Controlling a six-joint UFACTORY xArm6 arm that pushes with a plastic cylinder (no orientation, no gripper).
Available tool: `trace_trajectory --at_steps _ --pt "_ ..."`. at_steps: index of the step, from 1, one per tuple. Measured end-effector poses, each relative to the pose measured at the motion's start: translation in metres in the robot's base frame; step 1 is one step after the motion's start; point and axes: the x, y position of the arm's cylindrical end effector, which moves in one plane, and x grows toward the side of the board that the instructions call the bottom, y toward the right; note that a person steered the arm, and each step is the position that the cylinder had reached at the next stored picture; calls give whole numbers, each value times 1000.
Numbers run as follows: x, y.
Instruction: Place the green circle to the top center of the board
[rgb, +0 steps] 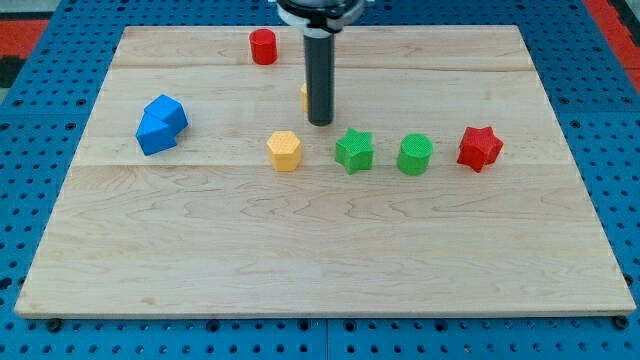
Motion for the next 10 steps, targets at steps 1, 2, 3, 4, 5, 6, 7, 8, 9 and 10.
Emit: trace_trajectory --at_steps 1,2,3,4,5,6,7,8,9,10 --pt "1 50" --pt "2 110" --pt "35 128" --pt "81 117" --pt "94 92" --pt "66 74" --pt "48 77" --pt "24 75" --pt "-4 68" --pt "-36 68"
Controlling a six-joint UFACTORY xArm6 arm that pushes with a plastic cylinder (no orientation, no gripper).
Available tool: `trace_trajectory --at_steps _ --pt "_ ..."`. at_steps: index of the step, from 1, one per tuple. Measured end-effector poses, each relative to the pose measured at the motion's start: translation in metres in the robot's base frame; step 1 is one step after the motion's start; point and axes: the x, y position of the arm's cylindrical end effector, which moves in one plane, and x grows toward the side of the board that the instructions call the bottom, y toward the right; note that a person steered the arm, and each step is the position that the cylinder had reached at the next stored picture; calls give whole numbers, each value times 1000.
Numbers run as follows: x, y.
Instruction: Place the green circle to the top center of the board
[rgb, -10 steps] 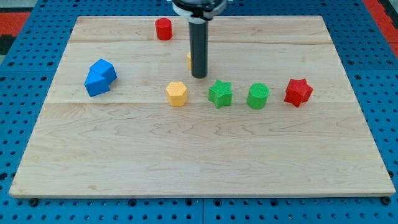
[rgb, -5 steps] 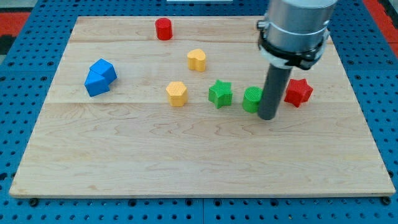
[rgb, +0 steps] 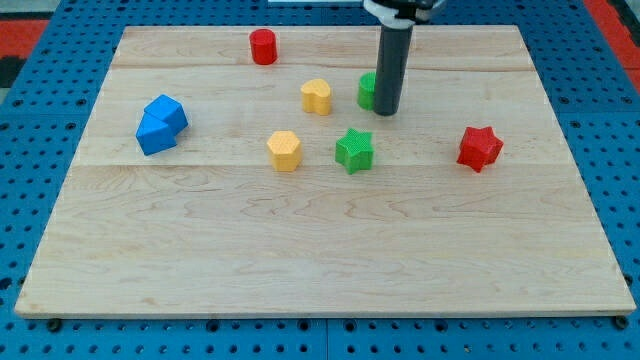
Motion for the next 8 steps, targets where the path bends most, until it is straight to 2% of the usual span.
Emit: trace_trajectory --at_steps 2,3,4,5,6,7,8 --pt "-77 -1" --pt "-88 -6" --pt "-50 29" --pt "-47 -34" --pt "-67 -49" --pt "-90 -37" --pt "-84 -11"
